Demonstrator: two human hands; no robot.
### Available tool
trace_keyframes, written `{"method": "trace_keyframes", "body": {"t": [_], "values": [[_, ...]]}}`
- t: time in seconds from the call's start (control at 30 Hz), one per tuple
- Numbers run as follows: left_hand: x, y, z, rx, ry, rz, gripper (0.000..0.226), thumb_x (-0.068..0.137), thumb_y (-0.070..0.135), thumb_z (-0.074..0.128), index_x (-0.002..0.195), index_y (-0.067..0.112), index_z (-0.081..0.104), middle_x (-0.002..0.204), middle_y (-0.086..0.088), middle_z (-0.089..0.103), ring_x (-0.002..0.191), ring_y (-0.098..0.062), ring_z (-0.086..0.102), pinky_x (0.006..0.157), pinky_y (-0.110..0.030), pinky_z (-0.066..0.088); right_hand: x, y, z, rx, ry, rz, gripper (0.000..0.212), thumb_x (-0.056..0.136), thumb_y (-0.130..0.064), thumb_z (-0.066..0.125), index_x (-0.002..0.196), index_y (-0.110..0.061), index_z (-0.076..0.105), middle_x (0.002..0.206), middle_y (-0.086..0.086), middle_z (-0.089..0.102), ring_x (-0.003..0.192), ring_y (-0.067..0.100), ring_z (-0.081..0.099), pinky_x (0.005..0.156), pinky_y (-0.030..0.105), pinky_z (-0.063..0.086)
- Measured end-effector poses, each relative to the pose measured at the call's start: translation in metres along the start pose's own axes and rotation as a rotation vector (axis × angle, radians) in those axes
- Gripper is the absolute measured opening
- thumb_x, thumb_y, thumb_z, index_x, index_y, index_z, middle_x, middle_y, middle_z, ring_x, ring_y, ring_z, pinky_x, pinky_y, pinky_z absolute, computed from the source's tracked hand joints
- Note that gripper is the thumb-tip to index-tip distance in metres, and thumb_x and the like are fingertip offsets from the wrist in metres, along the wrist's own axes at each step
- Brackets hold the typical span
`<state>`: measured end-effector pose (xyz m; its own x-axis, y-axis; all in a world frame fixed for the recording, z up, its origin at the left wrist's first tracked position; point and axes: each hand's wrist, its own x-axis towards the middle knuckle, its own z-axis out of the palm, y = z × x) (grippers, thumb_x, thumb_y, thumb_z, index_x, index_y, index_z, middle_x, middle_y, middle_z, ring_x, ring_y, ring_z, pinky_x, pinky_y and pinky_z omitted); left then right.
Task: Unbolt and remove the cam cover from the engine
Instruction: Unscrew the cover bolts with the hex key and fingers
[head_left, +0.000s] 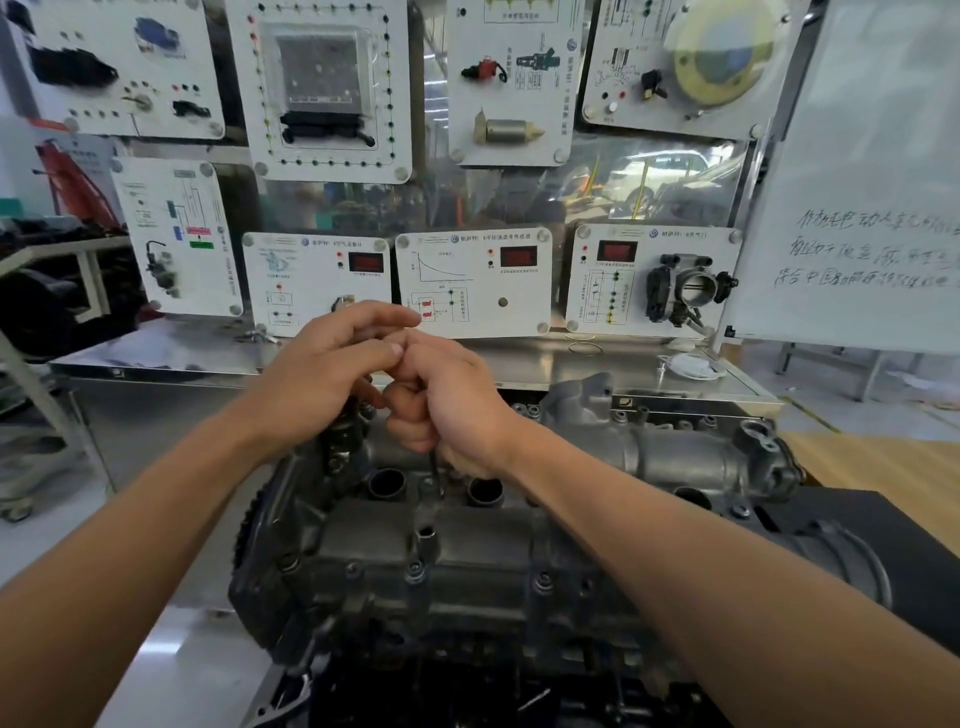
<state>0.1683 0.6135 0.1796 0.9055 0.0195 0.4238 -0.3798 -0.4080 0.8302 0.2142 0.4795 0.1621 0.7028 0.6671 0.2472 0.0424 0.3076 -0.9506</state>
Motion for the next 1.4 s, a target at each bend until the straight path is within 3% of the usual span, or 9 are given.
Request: {"method": "trace_keyframes", "body": {"t": [0.17, 0.43, 0.57, 0.73, 0.83, 1.0, 1.1, 1.2, 1.4], "values": [[-0.004, 0.005, 0.000, -0.026, -0.012, -0.019, 0.045, 0.075, 0.018, 0.050, 0.117, 0.018, 0.065, 0.114, -0.013, 0.072, 0.113, -0.039, 0.062, 0.099, -0.061, 0.045, 0.000, -0.002, 0.002, -0.009, -0.070, 0.050, 0.034, 0.089, 0.001, 0.026, 0.068, -0.018, 0.044, 0.041, -0.007, 0.021, 0.035, 0.004, 0.015, 0.043, 0.009, 0.019], [-0.007, 0.001, -0.001, 0.009, 0.001, 0.064, 0.051, 0.068, 0.010, 0.044, 0.113, 0.017, 0.067, 0.106, -0.005, 0.074, 0.104, -0.021, 0.066, 0.095, -0.052, 0.048, 0.006, -0.010, 0.000, -0.106, -0.264, 0.248, 0.022, 0.085, -0.001, 0.022, 0.077, -0.018, 0.035, 0.040, -0.009, 0.020, 0.036, 0.002, 0.014, 0.048, 0.016, 0.008], [-0.007, -0.003, -0.002, 0.029, -0.029, 0.120, 0.048, 0.071, 0.010, 0.046, 0.112, 0.023, 0.066, 0.105, 0.004, 0.074, 0.101, -0.014, 0.069, 0.084, -0.022, 0.054, 0.003, -0.013, -0.001, -0.176, -0.223, 0.168, 0.023, 0.087, 0.001, 0.025, 0.080, -0.012, 0.042, 0.047, -0.002, 0.027, 0.040, 0.010, 0.022, 0.045, 0.021, 0.017], [-0.012, -0.001, 0.002, 0.199, 0.021, 0.175, 0.057, 0.067, 0.017, 0.053, 0.121, 0.036, 0.056, 0.120, 0.010, 0.065, 0.107, -0.012, 0.064, 0.081, -0.025, 0.056, 0.000, -0.023, -0.006, -1.161, -0.094, -0.163, 0.020, 0.104, -0.013, 0.034, 0.102, -0.005, 0.053, 0.084, 0.005, 0.056, 0.072, 0.017, 0.053, 0.069, 0.034, 0.041], [-0.014, 0.000, 0.007, 0.309, 0.063, 0.140, 0.063, 0.076, 0.010, 0.060, 0.134, 0.031, 0.050, 0.127, 0.010, 0.057, 0.104, -0.003, 0.061, 0.085, -0.033, 0.057, -0.003, -0.035, -0.003, -1.618, -0.155, -0.191, 0.027, 0.106, -0.023, 0.035, 0.111, -0.006, 0.054, 0.080, 0.001, 0.043, 0.080, 0.024, 0.052, 0.073, 0.041, 0.045], [-0.032, -0.003, 0.028, 0.527, 0.268, 0.106, 0.038, 0.082, 0.014, 0.072, 0.115, 0.031, 0.059, 0.097, 0.017, 0.063, 0.085, 0.003, 0.060, 0.074, -0.019, 0.049, -0.007, -0.056, -0.002, -2.016, -0.196, -0.234, 0.033, 0.104, -0.029, 0.037, 0.072, -0.022, 0.040, 0.068, -0.007, 0.035, 0.058, 0.012, 0.036, 0.050, 0.031, 0.032], [-0.041, -0.010, 0.039, 0.517, 0.302, 0.026, 0.014, 0.086, 0.024, 0.070, 0.098, 0.029, 0.065, 0.078, 0.018, 0.069, 0.070, 0.002, 0.066, 0.059, -0.013, 0.044, -0.003, -0.059, -0.002, -2.076, -0.189, -0.293, 0.034, 0.103, -0.032, 0.040, 0.070, -0.023, 0.037, 0.068, -0.006, 0.036, 0.059, 0.015, 0.040, 0.049, 0.030, 0.029], [-0.038, -0.017, 0.045, 0.144, 0.131, -0.220, 0.015, 0.093, 0.019, 0.068, 0.106, 0.017, 0.074, 0.084, 0.004, 0.077, 0.072, -0.007, 0.072, 0.063, -0.027, 0.057, 0.000, -0.055, -0.006, -2.032, -0.186, -0.337, 0.037, 0.105, -0.033, 0.039, 0.069, -0.023, 0.035, 0.069, -0.006, 0.035, 0.070, 0.021, 0.046, 0.060, 0.036, 0.042], [-0.033, -0.019, 0.052, 0.226, 0.145, -0.071, 0.027, 0.093, 0.009, 0.064, 0.070, 0.016, 0.075, 0.072, 0.004, 0.076, 0.070, -0.013, 0.072, 0.079, -0.042, 0.059, 0.005, -0.044, -0.014, -1.820, -0.243, -0.362, 0.045, 0.108, -0.034, 0.028, 0.065, -0.025, 0.040, 0.066, -0.008, 0.041, 0.069, 0.017, 0.047, 0.070, 0.037, 0.047]]}}
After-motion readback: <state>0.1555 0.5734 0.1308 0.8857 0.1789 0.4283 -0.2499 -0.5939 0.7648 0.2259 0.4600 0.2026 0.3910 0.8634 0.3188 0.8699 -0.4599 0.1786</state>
